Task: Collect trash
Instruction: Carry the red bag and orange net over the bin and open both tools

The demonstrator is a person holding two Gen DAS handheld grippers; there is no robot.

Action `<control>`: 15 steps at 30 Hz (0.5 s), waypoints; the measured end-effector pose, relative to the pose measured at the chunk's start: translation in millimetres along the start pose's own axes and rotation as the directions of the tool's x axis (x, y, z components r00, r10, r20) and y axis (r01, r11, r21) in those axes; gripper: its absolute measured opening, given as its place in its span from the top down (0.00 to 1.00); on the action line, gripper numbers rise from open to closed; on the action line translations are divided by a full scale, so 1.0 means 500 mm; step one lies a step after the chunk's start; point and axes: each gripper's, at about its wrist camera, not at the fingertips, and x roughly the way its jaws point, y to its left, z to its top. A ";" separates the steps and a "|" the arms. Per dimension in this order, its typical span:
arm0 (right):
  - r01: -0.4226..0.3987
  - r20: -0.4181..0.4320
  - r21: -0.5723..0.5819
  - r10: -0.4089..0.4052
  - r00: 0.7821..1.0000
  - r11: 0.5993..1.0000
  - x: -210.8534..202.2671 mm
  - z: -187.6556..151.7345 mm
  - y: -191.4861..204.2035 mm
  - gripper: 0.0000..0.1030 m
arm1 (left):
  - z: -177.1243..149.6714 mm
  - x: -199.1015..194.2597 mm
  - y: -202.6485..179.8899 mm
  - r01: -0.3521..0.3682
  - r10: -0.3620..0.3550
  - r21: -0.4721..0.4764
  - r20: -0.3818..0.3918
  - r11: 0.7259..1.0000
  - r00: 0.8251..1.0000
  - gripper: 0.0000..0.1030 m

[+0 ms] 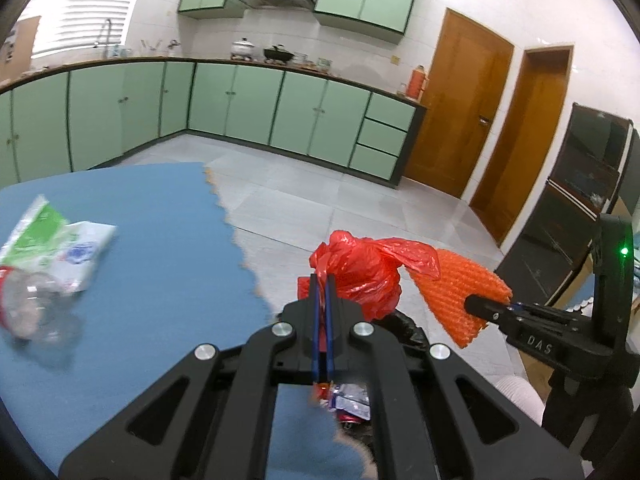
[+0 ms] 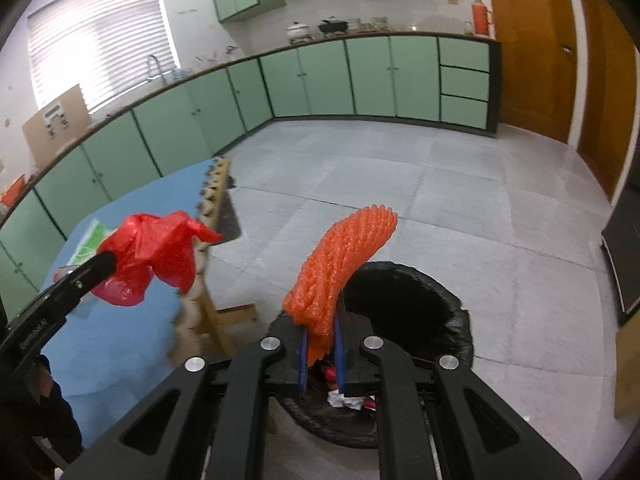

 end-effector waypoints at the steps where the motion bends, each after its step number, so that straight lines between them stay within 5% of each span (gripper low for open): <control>1: 0.009 -0.006 0.006 -0.009 1.000 1.000 0.006 -0.001 -0.013 0.90 | -0.002 0.019 -0.014 0.009 -0.009 0.005 -0.010 1.000 1.000 0.99; 8: 0.038 -0.036 0.043 -0.036 0.999 0.998 0.035 -0.009 -0.077 0.90 | -0.012 0.111 -0.058 0.032 -0.032 0.017 -0.055 0.999 0.998 0.98; 12: 0.046 -0.031 0.052 -0.044 0.999 0.998 0.040 -0.005 -0.093 0.81 | -0.004 0.138 -0.067 0.036 -0.034 0.025 -0.057 0.999 0.998 0.94; 15: 0.056 -0.022 0.049 -0.054 0.998 0.997 0.043 -0.004 -0.100 0.70 | -0.004 0.155 -0.071 0.026 -0.024 0.036 -0.062 0.999 0.998 0.74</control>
